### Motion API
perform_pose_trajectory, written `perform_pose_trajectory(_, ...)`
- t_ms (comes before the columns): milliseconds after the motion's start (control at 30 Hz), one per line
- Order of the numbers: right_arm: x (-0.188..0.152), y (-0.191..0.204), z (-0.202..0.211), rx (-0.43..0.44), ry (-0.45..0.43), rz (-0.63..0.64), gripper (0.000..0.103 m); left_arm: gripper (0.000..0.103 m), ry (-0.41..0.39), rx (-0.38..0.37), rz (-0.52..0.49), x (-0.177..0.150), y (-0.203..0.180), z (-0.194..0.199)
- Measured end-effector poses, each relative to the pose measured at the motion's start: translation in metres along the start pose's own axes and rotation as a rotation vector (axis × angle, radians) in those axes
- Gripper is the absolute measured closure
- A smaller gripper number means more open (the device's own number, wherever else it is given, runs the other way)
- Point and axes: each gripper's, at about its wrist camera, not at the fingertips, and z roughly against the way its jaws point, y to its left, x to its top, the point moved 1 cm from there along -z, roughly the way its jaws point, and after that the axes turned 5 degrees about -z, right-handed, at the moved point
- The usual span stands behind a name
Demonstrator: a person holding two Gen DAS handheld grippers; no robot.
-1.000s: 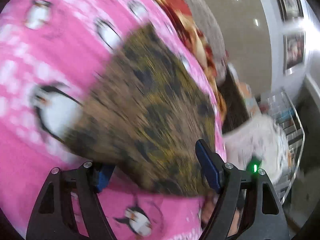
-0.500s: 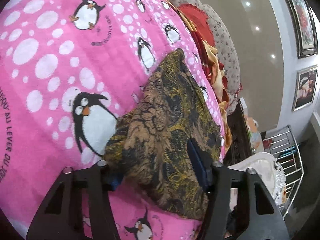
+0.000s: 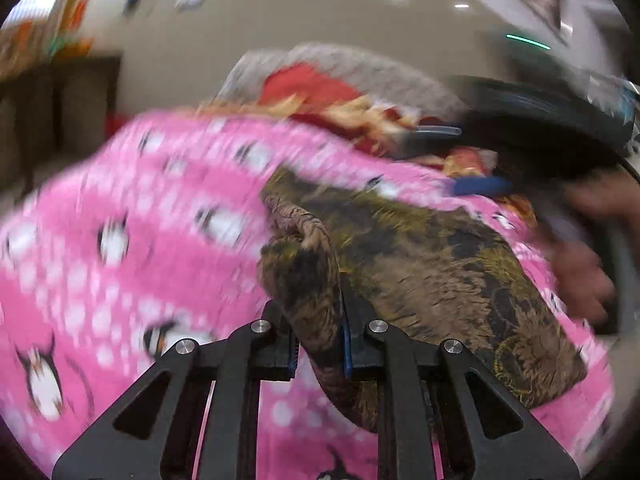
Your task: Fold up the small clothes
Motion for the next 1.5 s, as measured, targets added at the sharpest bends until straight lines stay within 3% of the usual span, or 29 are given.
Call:
perform_pose_trajectory(100,0.029,0.021,-0.043,0.028,0.132,0.103,0.001,0.089,-0.032,-0.021,-0.054,0.002,-0.007,0.004)
perform_pose_trajectory(267,0.057,0.046,-0.088,0.02,0.244,0.168,0.006,0.089,-0.036,-0.041,-0.07,0.011,-0.012,-0.007)
perform_pose_trajectory(400,0.062,0.061,-0.117,-0.083,0.32,0.241,0.01,0.089,-0.039,-0.055,-0.069,0.016,-0.016,-0.011)
perform_pose_trajectory(467,0.059,0.066,-0.133,-0.155,0.388,0.289,0.039,0.089,-0.043,-0.062,-0.078,0.018,-0.018,-0.01)
perform_pose_trajectory(533,0.056,0.066,-0.141,-0.239,0.42,0.333,0.06,0.089,-0.042,-0.075,-0.077,0.018,-0.02,-0.008)
perform_pose_trajectory(667,0.058,0.052,-0.124,-0.234,0.384,0.284,0.092,0.092,-0.056,-0.109,-0.079,0.023,-0.026,0.002)
perform_pose_trajectory(833,0.061,0.01,-0.058,-0.191,0.274,0.17,0.095,0.092,-0.064,-0.163,-0.084,0.03,-0.047,0.012)
perform_pose_trajectory(1000,0.048,-0.036,0.006,-0.204,0.199,0.08,0.095,0.093,-0.066,-0.193,-0.137,0.036,-0.086,0.012)
perform_pose_trajectory(1133,0.027,-0.082,0.053,-0.229,0.154,0.024,0.095,0.093,-0.055,-0.275,-0.206,0.038,-0.13,0.016)
perform_pose_trajectory(1333,0.001,-0.153,0.104,-0.263,0.138,-0.042,0.096,0.093,-0.01,-0.418,-0.289,0.035,-0.206,0.02)
perform_pose_trajectory(1500,-0.028,-0.206,0.106,-0.265,0.185,-0.097,0.096,0.093,0.072,-0.471,-0.356,0.017,-0.257,0.007)
